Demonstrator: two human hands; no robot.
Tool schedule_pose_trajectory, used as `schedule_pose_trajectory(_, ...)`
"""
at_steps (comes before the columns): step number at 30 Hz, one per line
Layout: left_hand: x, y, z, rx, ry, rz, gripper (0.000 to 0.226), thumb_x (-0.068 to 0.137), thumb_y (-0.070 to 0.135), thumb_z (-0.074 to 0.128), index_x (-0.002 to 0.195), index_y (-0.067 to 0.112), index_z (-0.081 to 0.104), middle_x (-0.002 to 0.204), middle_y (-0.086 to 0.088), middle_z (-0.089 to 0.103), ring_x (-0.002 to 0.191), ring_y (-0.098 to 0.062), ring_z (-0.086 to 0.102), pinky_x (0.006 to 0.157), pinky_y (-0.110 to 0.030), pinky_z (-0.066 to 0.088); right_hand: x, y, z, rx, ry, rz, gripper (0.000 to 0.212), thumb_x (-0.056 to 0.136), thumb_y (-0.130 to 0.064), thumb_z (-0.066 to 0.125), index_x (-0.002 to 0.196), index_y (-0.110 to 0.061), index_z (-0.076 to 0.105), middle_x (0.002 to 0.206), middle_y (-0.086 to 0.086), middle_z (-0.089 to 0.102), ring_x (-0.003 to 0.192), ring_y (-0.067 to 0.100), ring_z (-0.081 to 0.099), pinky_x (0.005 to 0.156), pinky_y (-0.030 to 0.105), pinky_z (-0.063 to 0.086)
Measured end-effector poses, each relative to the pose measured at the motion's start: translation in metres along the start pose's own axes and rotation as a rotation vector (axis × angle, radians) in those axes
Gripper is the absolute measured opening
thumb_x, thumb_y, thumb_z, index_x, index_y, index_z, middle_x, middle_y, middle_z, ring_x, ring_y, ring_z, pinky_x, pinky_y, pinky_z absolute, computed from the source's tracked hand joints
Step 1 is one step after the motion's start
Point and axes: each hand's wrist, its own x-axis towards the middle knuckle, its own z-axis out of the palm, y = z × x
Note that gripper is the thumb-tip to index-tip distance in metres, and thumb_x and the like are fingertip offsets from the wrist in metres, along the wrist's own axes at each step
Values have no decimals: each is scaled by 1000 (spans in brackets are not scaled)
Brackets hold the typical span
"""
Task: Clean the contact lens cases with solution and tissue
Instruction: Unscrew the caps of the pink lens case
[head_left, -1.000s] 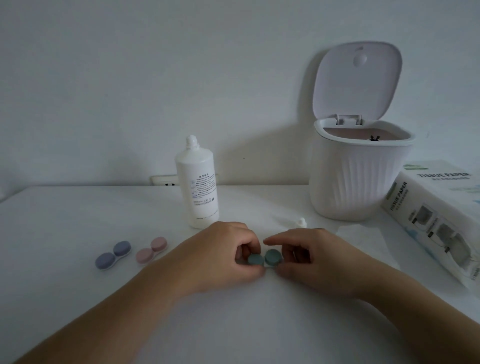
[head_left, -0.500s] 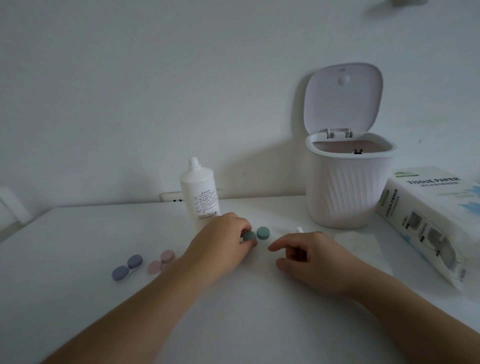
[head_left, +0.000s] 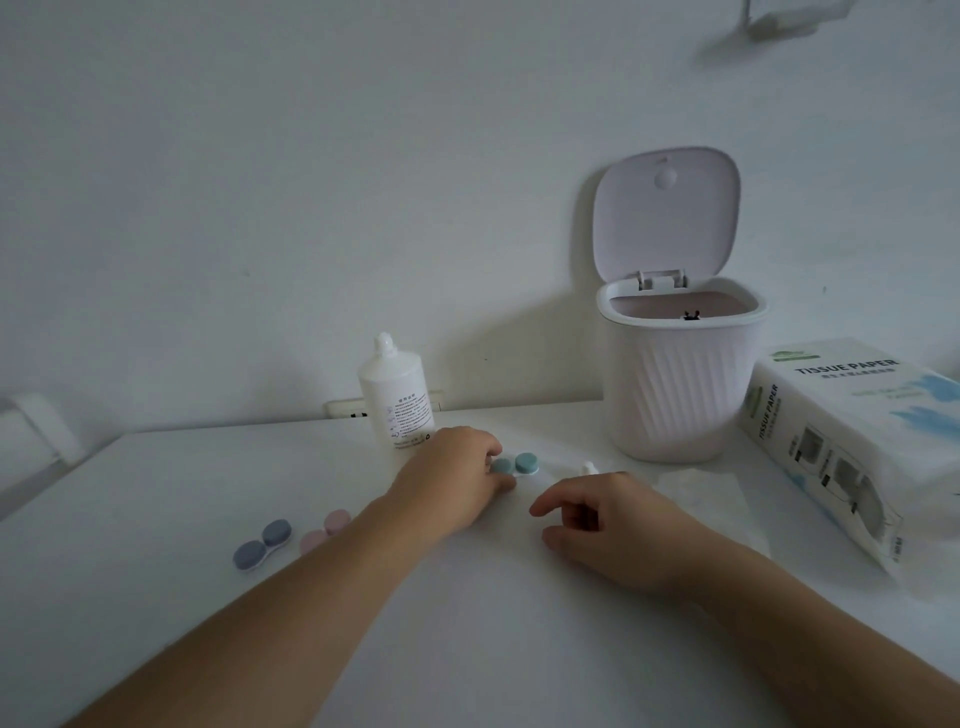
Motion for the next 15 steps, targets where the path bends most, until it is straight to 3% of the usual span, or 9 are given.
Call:
schedule_pose_trajectory(1,-7,-3,-4,-27,14,4,17,90,42,71,97,30,62,108,2,69,97,-20,63,82,-34,52,0,-1,0,-1,-2,1,19,88,-32,67,105,-39,71,61,-29,54,58,-3,50,62,10,42)
schedule_pose_trajectory(4,-34,-23,-21,-62,29,-22,36,88,50,71,120,35,67,111,19,65,92,-4,59,82,-26,48,-1,-2,0,-8,-10,9,17,88,-32,67,103,-39,71,61,-29,54,58,-3,50,61,11,42)
schedule_pose_trajectory(7,-65,-50,-39,-14,4,-77,28,85,55,70,108,40,68,103,23,63,74,2,59,70,-21,44,-2,-5,0,-17,-21,19,14,87,-33,68,95,-45,68,62,-29,55,60,-4,51,62,10,41)
schedule_pose_trajectory(12,-104,-78,-53,53,33,-121,33,80,75,61,89,44,63,95,23,59,86,5,59,76,-23,50,-3,-8,-1,-43,-18,28,15,88,-36,68,99,-46,68,69,-16,57,64,-6,52,68,12,43)
schedule_pose_trajectory(15,-113,-83,-52,83,21,-107,29,80,69,61,86,41,62,92,22,55,84,5,57,73,-23,49,-4,-11,-2,-69,-21,23,15,88,-36,69,101,-43,69,73,-10,57,65,-6,51,67,12,43)
